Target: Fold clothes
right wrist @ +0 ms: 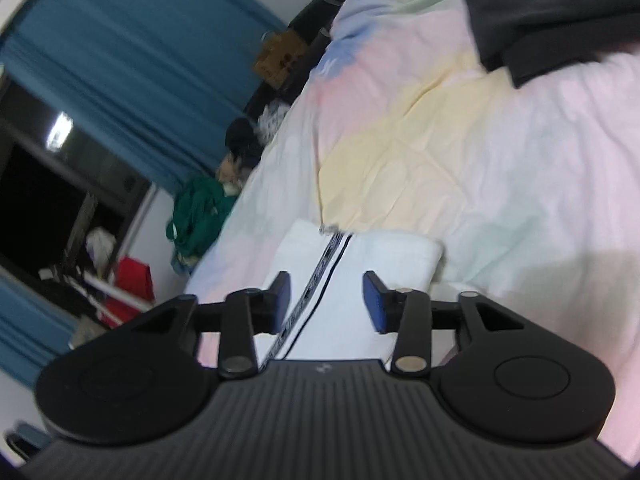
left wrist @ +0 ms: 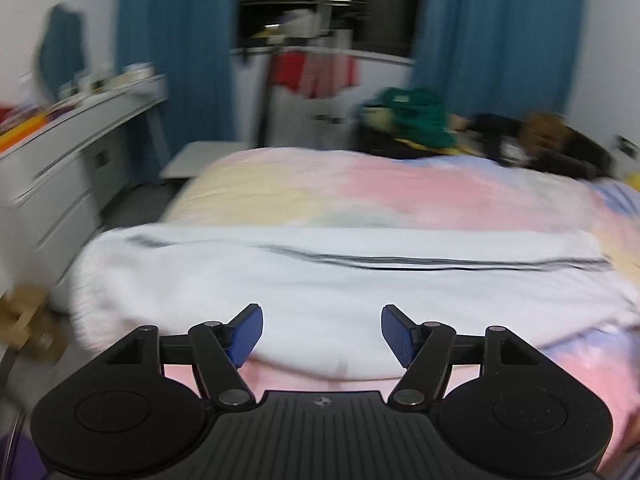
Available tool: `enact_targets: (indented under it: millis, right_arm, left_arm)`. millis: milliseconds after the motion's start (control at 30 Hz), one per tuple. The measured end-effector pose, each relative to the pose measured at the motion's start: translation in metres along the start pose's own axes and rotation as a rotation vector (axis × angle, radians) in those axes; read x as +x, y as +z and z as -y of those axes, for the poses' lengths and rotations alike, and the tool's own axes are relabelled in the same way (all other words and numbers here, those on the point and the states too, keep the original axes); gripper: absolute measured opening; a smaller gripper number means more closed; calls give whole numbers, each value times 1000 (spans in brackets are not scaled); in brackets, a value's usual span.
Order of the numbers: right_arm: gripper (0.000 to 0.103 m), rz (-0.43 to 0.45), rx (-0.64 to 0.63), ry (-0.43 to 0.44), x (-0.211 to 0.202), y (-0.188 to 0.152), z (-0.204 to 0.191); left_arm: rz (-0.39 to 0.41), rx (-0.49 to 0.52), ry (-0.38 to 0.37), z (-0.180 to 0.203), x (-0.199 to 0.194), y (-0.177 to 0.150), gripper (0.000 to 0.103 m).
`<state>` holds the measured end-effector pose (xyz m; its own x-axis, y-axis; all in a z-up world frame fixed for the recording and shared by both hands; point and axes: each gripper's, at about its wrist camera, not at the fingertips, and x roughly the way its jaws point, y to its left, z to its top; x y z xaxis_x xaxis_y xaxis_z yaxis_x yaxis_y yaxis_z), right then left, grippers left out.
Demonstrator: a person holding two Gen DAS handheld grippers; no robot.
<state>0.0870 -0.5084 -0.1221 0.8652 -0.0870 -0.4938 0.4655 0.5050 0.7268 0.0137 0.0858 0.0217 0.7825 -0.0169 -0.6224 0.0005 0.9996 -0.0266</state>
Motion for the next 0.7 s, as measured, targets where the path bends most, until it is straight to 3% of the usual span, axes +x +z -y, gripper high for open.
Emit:
enact_targets:
  millis: [133, 200, 333, 433, 567, 700]
  right_arm:
    - [47, -4, -20, -31, 3, 0, -5]
    - [47, -7, -30, -46, 5, -1, -7]
    - [47, -78, 68, -21, 20, -4, 9]
    - [47, -130, 113, -49, 35, -12, 25]
    - [47, -199, 174, -87, 56, -23, 47]
    - [46, -158, 181, -81, 71, -24, 47]
  left_arm:
    - [-21, 61, -109, 71, 27, 5, 68]
    - [-23, 140, -162, 110, 46, -1, 72]
    - [-28, 342, -286, 180, 93, -24, 72]
    - [-57, 419, -340, 205, 124, -46, 72]
    - [-40, 540, -309, 217, 149, -74, 73]
    - [-3, 597, -258, 218, 163, -90, 72]
